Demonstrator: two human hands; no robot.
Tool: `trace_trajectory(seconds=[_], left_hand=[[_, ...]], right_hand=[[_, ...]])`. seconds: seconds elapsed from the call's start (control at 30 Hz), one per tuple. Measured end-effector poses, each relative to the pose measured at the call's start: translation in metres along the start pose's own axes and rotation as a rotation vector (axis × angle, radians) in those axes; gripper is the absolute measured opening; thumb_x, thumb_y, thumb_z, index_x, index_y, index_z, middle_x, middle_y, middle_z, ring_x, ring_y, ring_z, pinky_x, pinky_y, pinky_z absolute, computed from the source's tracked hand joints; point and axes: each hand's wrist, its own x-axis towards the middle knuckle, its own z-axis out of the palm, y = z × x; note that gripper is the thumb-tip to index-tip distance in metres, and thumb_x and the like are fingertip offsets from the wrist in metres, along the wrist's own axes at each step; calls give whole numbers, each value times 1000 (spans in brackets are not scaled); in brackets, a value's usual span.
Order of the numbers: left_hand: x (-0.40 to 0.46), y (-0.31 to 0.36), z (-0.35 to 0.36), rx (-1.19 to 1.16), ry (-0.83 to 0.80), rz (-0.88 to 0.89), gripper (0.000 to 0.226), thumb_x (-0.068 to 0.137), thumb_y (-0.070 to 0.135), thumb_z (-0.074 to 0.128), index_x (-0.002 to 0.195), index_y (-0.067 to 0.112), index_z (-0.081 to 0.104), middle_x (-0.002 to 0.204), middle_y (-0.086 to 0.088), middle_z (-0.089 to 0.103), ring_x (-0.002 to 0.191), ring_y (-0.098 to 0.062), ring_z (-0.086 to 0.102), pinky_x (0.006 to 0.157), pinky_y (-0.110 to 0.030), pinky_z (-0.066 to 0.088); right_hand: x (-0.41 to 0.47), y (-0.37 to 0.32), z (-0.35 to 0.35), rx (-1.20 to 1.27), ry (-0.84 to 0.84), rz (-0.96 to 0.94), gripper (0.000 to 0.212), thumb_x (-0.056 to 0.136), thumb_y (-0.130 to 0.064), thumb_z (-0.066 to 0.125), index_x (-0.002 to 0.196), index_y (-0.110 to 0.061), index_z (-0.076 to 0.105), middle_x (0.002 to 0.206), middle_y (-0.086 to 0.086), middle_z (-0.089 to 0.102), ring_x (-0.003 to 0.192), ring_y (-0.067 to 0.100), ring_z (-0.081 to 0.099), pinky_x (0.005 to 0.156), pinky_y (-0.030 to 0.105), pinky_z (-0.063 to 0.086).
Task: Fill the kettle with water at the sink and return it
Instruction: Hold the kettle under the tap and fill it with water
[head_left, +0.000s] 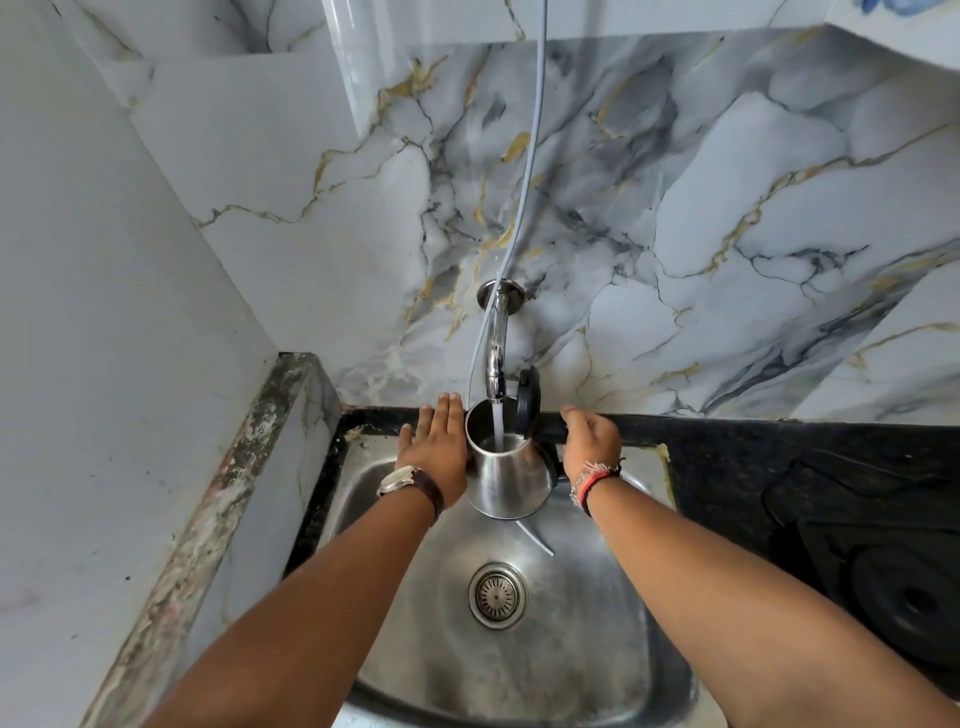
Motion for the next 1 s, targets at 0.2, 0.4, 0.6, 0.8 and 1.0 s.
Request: trace_trajectory(seconds=[0.2, 0.4, 0.6, 0.8, 1.0], left_hand=[[0, -3, -1, -25, -19, 5, 98, 84, 13, 51, 153, 17, -19, 166, -3, -13, 151, -27, -8, 121, -54, 6], [1, -1, 1, -12, -31, 15, 99, 84, 23, 53, 153, 17, -18, 167, -3, -11, 152, -28, -8, 120, -54, 5], [0, 2, 3, -7, -36, 21, 98, 86, 29, 52, 153, 17, -18, 167, -4, -11, 152, -29, -8, 119, -54, 5], [-2, 4, 2, -10, -34, 23, 99, 86, 28, 53, 153, 17, -18, 166, -4, -12, 151, -28, -8, 119, -53, 2], [-4, 6, 0, -14, -28, 37, 99, 85, 27, 54, 154, 17, -17, 167, -3, -11, 152, -27, -7, 119, -51, 2]], right_hand=[[-3, -5, 2, -1, -1, 1, 46, 77, -44, 59, 37, -23, 47, 36, -12, 32, 38, 8, 31, 54, 31, 29], [-5, 0, -1, 34, 4, 11, 46, 79, -39, 60, 38, -23, 48, 37, -12, 33, 38, 7, 31, 50, 28, 30], [-4, 2, -5, 45, -7, 10, 47, 79, -40, 60, 38, -21, 46, 37, -11, 32, 40, 12, 31, 55, 31, 30], [-3, 0, -6, 33, -4, 8, 46, 81, -37, 61, 38, -24, 52, 36, -12, 34, 40, 9, 33, 56, 31, 34], [-3, 0, -9, 32, 11, 1, 42, 76, -41, 60, 42, -17, 54, 43, -9, 37, 46, 12, 36, 58, 32, 34]])
